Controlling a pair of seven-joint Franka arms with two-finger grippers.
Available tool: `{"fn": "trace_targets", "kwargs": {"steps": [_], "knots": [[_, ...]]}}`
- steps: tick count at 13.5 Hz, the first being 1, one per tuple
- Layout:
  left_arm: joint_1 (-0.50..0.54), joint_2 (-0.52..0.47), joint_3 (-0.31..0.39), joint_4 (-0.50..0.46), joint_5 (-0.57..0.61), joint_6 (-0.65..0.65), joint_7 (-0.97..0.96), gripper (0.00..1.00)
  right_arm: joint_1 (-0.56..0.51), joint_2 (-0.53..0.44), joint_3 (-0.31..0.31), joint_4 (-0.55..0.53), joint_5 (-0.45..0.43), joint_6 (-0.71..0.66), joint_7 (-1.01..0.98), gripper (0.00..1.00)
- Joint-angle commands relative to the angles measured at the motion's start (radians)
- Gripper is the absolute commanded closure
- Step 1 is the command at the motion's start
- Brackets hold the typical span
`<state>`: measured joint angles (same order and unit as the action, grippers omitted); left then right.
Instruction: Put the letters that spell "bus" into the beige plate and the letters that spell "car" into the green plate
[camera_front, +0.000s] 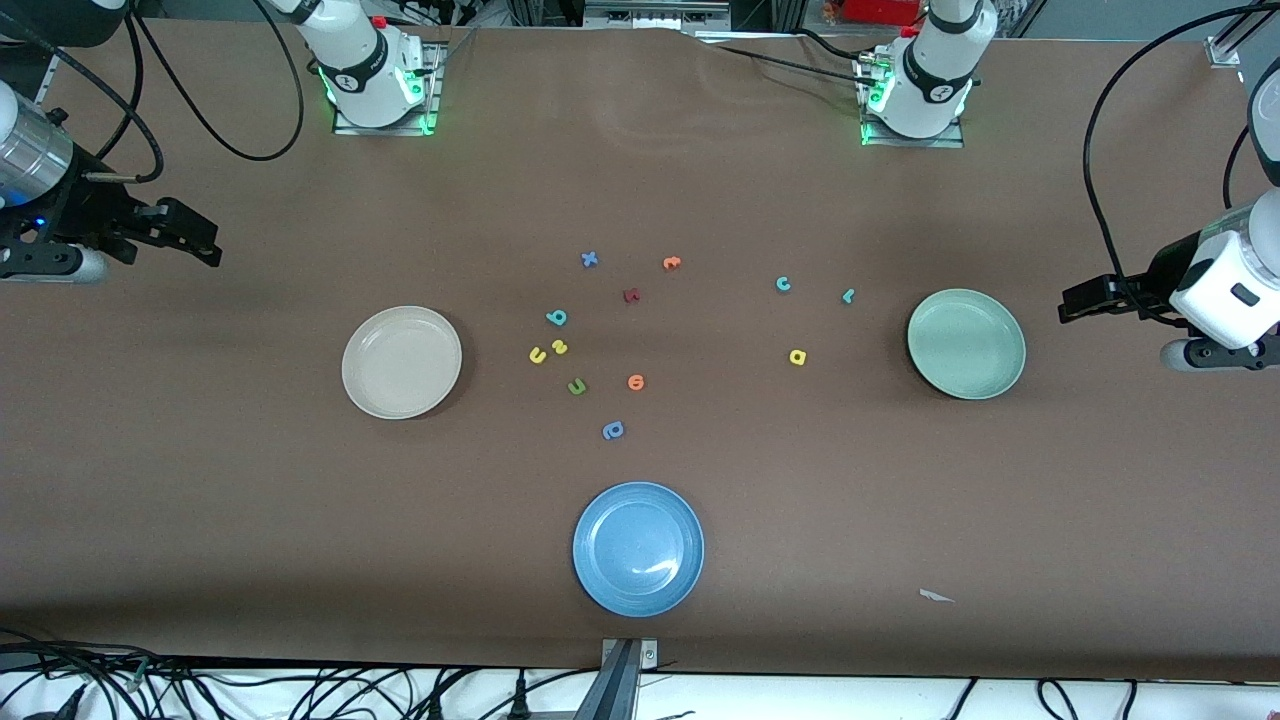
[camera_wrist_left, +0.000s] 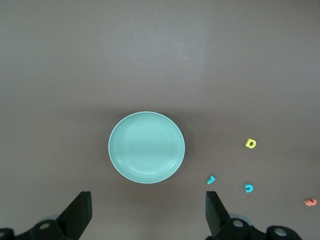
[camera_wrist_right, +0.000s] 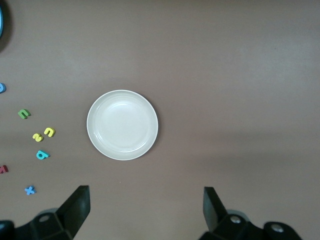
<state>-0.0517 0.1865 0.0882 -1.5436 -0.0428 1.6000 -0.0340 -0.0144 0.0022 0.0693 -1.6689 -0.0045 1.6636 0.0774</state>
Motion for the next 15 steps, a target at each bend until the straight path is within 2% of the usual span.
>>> {"fn": "trace_targets", "kwargs": {"steps": [1, 15], "knots": [[0.003, -0.004, 0.001, -0.001, -0.015, -0.005, 0.006, 0.00, -0.010, 0.004, 0.007, 0.020, -0.002, -0.018, 0.002, 0.00], [0.003, -0.004, 0.001, -0.001, -0.015, -0.011, 0.008, 0.00, -0.009, 0.004, 0.009, 0.008, -0.008, -0.019, 0.001, 0.00]]}}
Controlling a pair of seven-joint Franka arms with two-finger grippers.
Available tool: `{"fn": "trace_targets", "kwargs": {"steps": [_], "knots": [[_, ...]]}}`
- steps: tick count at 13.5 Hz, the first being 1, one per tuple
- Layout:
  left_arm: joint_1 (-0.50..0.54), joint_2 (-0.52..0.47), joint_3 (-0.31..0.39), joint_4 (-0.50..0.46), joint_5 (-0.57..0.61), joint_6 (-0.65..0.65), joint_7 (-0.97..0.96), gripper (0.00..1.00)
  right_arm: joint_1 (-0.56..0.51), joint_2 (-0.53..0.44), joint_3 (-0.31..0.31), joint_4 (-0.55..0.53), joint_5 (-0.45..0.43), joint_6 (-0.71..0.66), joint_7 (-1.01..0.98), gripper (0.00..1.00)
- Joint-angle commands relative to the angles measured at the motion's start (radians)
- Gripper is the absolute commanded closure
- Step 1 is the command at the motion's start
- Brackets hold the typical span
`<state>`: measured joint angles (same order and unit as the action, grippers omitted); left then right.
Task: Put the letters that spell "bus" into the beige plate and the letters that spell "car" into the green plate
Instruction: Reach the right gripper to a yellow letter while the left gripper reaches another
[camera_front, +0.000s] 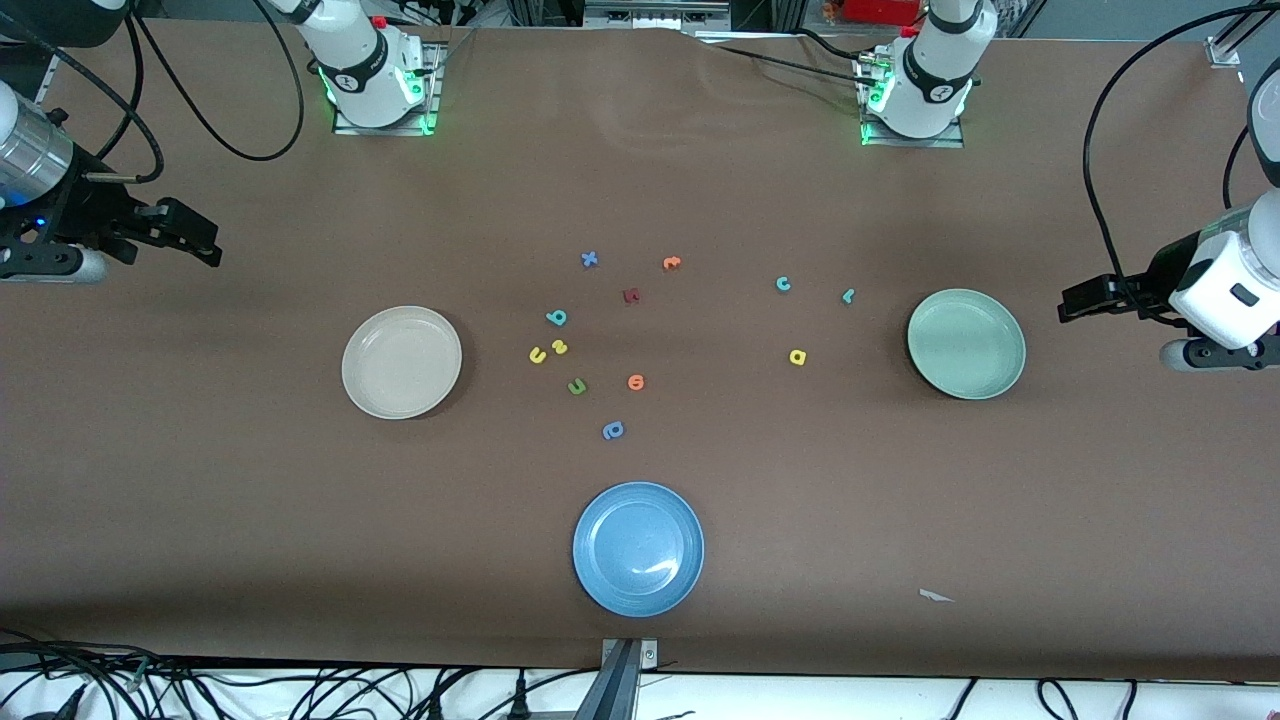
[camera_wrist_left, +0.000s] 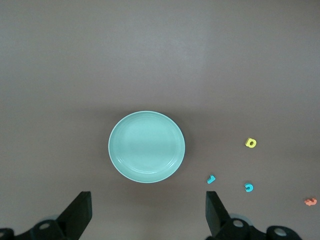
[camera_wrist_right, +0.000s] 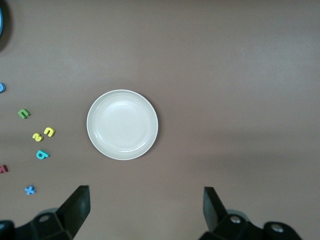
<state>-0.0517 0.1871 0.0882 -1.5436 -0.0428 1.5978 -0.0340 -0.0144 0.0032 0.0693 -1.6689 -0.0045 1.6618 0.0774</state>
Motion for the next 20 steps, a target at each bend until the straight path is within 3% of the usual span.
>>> {"fn": "trace_targets", "kwargs": {"steps": [1, 5, 9, 12, 16, 20], "knots": [[0.003, -0.003, 0.001, -0.001, -0.015, -0.009, 0.008, 0.00, -0.007, 0.004, 0.012, 0.002, -0.008, -0.023, 0.001, 0.00], [0.003, -0.003, 0.001, -0.001, -0.015, -0.009, 0.008, 0.00, 0.019, 0.073, 0.020, -0.041, -0.003, -0.014, 0.008, 0.00], [0.004, -0.003, 0.001, -0.001, -0.015, -0.009, 0.013, 0.00, 0.154, 0.149, 0.020, -0.096, -0.008, 0.116, 0.145, 0.00], [0.006, -0.005, 0.001, -0.003, -0.015, -0.016, 0.008, 0.00, 0.258, 0.169, 0.020, -0.214, -0.017, 0.306, 0.364, 0.00], [0.004, -0.005, 0.001, -0.021, -0.029, -0.050, 0.008, 0.00, 0.359, 0.285, 0.018, -0.221, -0.066, 0.461, 0.617, 0.00], [0.003, -0.005, -0.034, -0.105, -0.031, -0.042, -0.038, 0.00, 0.433, 0.414, 0.018, -0.213, -0.129, 0.636, 0.884, 0.00]]}}
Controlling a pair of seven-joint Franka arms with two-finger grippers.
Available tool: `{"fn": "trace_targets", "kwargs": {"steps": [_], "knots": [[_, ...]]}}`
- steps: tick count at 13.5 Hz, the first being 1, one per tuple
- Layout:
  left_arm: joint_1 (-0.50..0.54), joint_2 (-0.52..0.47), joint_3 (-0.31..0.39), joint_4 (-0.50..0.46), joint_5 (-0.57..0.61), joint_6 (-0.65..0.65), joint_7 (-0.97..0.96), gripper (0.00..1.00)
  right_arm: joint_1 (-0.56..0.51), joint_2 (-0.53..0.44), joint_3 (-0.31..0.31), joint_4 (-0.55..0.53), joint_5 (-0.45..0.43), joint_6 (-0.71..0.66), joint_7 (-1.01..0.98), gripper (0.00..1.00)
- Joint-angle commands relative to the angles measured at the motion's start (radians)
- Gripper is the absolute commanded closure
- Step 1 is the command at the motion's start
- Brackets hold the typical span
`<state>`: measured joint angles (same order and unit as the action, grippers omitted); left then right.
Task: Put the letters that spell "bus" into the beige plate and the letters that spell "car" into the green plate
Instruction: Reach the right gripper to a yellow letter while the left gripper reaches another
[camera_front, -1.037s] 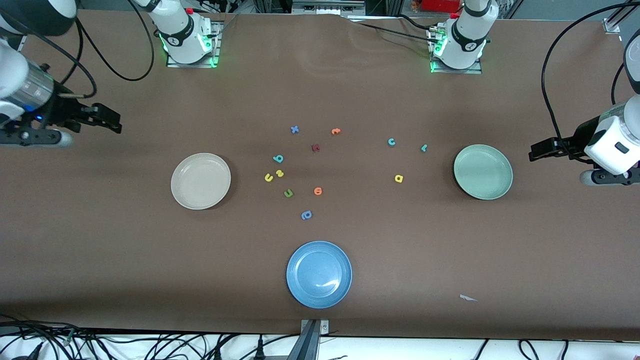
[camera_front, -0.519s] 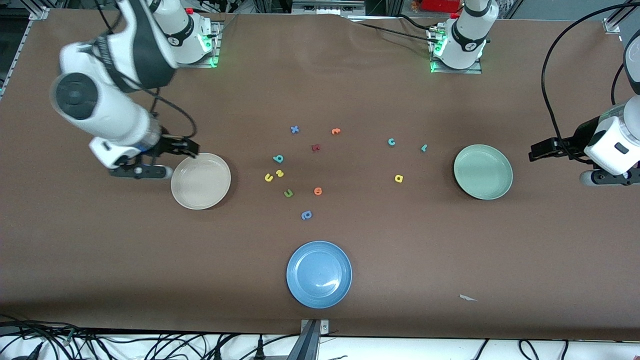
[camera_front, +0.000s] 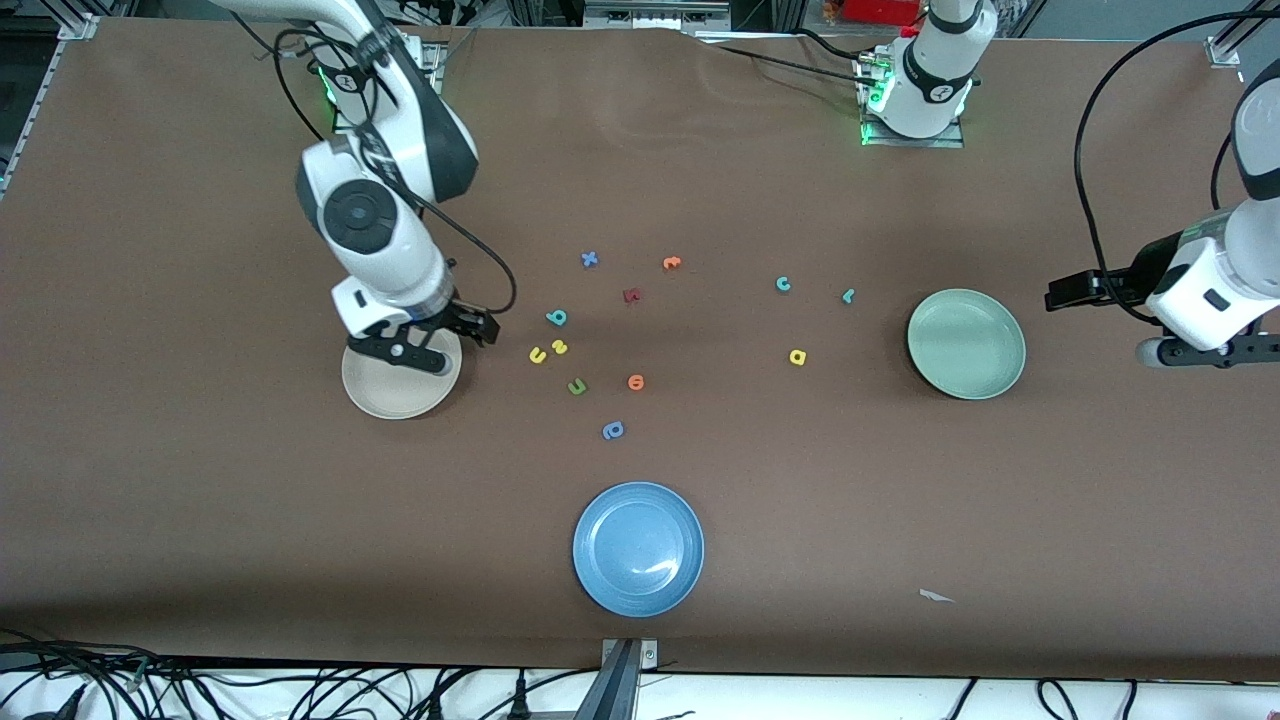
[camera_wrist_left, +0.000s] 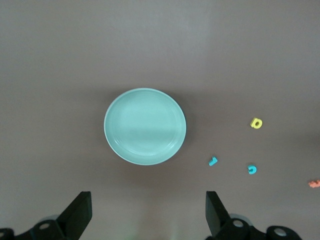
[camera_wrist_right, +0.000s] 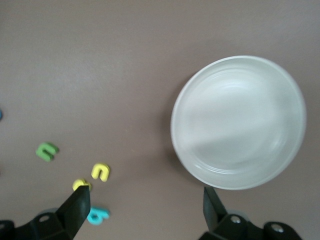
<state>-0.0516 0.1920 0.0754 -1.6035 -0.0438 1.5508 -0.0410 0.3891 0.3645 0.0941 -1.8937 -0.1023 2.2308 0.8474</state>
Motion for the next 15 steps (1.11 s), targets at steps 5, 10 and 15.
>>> {"fn": "trace_targets", "kwargs": {"steps": [5, 10, 15], "knots": [[-0.001, -0.006, -0.054, -0.162, -0.108, 0.083, -0.187, 0.01, 0.062, 0.160, -0.007, 0.016, -0.030, 0.194, 0.286, 0.13], [0.001, 0.046, -0.195, -0.260, -0.105, 0.276, -0.452, 0.01, 0.094, 0.221, -0.008, 0.025, -0.028, 0.228, 0.433, 0.37], [-0.034, 0.184, -0.281, -0.260, -0.099, 0.510, -0.675, 0.01, 0.114, 0.252, -0.008, 0.025, -0.022, 0.269, 0.476, 0.42]]}}
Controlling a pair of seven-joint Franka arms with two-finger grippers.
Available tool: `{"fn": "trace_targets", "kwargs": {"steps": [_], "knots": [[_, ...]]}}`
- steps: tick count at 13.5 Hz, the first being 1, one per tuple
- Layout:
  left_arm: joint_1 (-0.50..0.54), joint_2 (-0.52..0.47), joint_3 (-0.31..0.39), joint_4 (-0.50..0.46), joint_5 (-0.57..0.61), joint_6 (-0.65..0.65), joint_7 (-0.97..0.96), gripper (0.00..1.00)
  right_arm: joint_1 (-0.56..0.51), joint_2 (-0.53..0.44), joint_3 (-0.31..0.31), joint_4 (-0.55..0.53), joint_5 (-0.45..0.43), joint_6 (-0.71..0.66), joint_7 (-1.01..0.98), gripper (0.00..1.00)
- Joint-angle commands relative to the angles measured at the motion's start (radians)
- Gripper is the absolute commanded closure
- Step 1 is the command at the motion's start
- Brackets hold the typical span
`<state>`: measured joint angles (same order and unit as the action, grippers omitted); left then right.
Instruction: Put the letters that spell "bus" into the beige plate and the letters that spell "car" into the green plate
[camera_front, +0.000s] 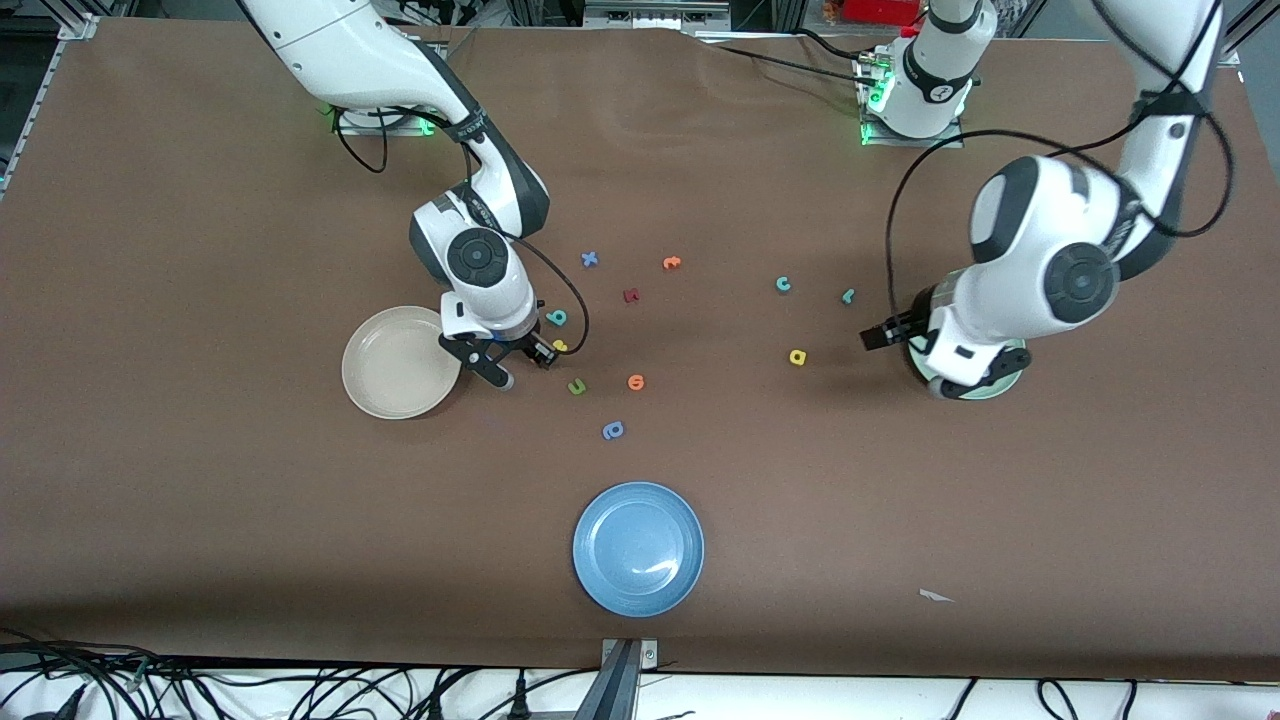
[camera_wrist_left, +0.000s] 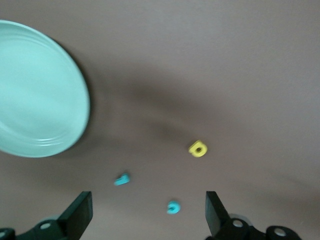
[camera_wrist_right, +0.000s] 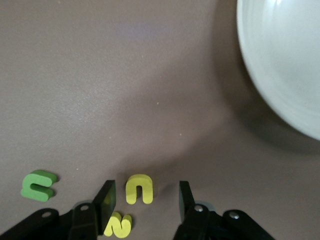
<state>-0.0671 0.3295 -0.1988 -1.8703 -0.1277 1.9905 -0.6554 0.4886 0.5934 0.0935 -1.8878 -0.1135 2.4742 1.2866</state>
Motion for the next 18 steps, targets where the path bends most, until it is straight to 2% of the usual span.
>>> {"fn": "trace_targets", "kwargs": {"steps": [1, 2, 4, 6, 7, 8, 10, 12, 14, 15, 18], "knots": [[-0.031, 0.071, -0.007, 0.006, -0.013, 0.109, -0.079, 0.01, 0.015, 0.028, -0.008, 0.021, -0.011, 0.031, 0.037, 0.42], [-0.039, 0.092, -0.007, 0.002, -0.013, 0.137, -0.095, 0.01, 0.015, 0.031, -0.008, 0.019, -0.012, 0.032, 0.037, 0.43], [-0.045, 0.100, -0.007, -0.048, -0.013, 0.207, -0.102, 0.03, 0.015, 0.031, -0.008, 0.021, -0.014, 0.034, 0.037, 0.57], [-0.083, 0.106, -0.007, -0.137, -0.013, 0.347, -0.110, 0.03, 0.016, 0.042, -0.008, 0.021, -0.015, 0.034, 0.037, 0.60], [-0.092, 0.121, -0.007, -0.164, -0.013, 0.408, -0.113, 0.03, 0.019, 0.046, -0.008, 0.021, -0.018, 0.034, 0.037, 0.64], [-0.109, 0.138, -0.005, -0.168, -0.012, 0.437, -0.122, 0.03, 0.021, 0.048, -0.008, 0.024, -0.020, 0.034, 0.037, 0.64], [-0.118, 0.173, -0.005, -0.164, -0.010, 0.461, -0.128, 0.07, 0.021, 0.051, -0.008, 0.024, -0.020, 0.034, 0.037, 0.66], [-0.122, 0.190, -0.005, -0.161, -0.010, 0.488, -0.127, 0.09, 0.021, 0.051, -0.008, 0.025, -0.020, 0.034, 0.036, 0.75], [-0.123, 0.195, -0.005, -0.162, 0.047, 0.487, -0.125, 0.18, 0.019, 0.048, -0.011, 0.039, -0.020, 0.022, 0.017, 0.87], [-0.123, 0.200, -0.005, -0.162, 0.092, 0.484, -0.128, 0.21, 0.016, 0.039, -0.015, 0.048, -0.020, 0.005, 0.004, 0.87], [-0.140, 0.207, -0.005, -0.159, 0.100, 0.482, -0.132, 0.21, 0.013, -0.035, -0.058, 0.078, -0.020, -0.157, -0.151, 0.87]]}}
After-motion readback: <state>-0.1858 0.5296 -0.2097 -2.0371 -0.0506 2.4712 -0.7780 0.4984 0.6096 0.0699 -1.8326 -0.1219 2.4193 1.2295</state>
